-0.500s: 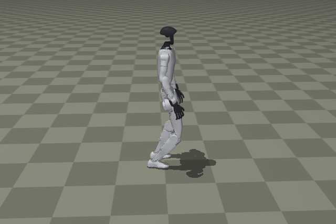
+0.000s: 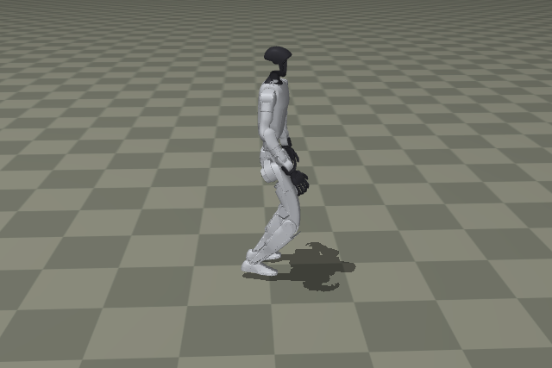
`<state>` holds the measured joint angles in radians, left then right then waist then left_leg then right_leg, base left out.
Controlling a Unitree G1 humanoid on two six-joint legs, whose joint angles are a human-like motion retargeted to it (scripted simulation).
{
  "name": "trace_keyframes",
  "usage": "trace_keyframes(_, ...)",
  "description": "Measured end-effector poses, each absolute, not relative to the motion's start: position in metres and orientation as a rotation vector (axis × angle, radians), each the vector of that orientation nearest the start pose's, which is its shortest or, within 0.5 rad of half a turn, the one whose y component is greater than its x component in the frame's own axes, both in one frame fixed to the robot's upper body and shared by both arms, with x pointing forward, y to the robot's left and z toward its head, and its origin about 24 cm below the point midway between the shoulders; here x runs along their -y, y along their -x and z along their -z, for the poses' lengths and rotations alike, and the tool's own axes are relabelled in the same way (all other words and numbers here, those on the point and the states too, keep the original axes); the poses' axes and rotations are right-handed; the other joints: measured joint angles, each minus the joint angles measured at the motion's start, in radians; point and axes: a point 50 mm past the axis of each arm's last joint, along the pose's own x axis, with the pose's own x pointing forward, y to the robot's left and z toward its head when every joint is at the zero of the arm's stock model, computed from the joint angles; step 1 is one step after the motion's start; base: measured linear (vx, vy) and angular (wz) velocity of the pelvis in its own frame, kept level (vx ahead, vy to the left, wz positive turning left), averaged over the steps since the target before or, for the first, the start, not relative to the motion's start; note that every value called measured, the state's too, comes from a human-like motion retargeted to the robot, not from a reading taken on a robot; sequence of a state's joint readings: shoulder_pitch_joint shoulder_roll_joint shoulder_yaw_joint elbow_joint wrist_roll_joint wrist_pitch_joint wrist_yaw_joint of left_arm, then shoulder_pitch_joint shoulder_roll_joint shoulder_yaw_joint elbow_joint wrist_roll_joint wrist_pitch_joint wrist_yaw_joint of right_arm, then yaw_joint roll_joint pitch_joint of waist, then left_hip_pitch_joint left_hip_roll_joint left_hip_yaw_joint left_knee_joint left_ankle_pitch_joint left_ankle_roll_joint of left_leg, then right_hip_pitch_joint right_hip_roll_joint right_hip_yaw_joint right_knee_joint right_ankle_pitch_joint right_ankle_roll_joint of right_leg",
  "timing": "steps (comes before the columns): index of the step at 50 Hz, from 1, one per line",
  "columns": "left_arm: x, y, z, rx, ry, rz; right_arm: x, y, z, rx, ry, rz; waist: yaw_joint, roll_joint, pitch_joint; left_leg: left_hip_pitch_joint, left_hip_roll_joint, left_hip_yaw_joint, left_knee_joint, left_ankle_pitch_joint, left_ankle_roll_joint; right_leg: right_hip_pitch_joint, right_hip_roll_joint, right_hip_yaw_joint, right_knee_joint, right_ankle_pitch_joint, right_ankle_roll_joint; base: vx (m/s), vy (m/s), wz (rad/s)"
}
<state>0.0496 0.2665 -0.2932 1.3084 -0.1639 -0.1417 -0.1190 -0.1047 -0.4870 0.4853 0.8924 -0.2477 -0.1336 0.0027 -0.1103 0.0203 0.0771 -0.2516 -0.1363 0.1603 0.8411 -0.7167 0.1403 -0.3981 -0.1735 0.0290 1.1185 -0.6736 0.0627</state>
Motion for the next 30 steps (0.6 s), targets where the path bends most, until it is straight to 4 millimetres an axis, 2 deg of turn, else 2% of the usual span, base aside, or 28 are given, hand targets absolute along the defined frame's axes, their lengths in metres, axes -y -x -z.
trace_keyframes(3, -0.234, -0.052, 0.167, -1.278, -0.192, 0.087, 0.245, -0.195, 0.096, -0.690, 0.899, -0.381, -0.014, 0.008, 0.007, -0.027, -0.010, 0.010, 0.042, -0.012, 0.015, -0.059, -0.020, 0.008, 0.098, 0.024, -0.011, -0.03, 0.11, -0.11)
trace_keyframes(7, -0.239, -0.042, 0.167, -1.319, -0.186, 0.084, 0.249, -0.203, 0.088, -0.651, 0.908, -0.354, -0.034, 0.022, 0.020, -0.053, -0.022, 0.015, 0.087, -0.021, 0.028, -0.145, -0.055, 0.012, 0.239, 0.022, -0.060, -0.01, 0.10, -0.06)
trace_keyframes(12, -0.245, -0.038, 0.166, -1.346, -0.154, 0.050, 0.257, -0.210, 0.077, -0.618, 0.892, -0.307, -0.059, 0.056, 0.021, -0.069, -0.036, -0.002, 0.081, -0.001, 0.028, -0.301, -0.046, 0.037, 0.372, 0.040, -0.103, 0.01, 0.09, 0.06)
trace_keyframes(16, -0.250, -0.038, 0.165, -1.343, -0.131, 0.004, 0.256, -0.212, 0.074, -0.606, 0.848, -0.278, -0.075, 0.092, 0.030, -0.079, -0.020, -0.026, 0.095, 0.016, 0.007, -0.441, -0.004, 0.030, 0.411, 0.049, -0.126, 0.02, 0.08, 0.11)
trace_keyframes(24, -0.257, -0.056, 0.160, -1.258, -0.129, -0.058, 0.258, -0.204, 0.079, -0.635, 0.762, -0.235, -0.080, 0.171, 0.066, -0.107, 0.067, -0.075, 0.180, 0.019, -0.043, -0.751, 0.158, -0.064, 0.251, 0.053, -0.110, 0.00, 0.07, 0.08)
trace_keyframes(30, -0.262, -0.080, 0.153, -1.162, -0.164, -0.062, 0.261, -0.193, 0.084, -0.659, 0.717, -0.209, -0.056, 0.186, 0.102, -0.098, 0.109, -0.088, 0.229, 0.028, -0.081, -0.940, 0.241, -0.146, 0.077, 0.049, -0.086, -0.01, 0.02, 0.01)
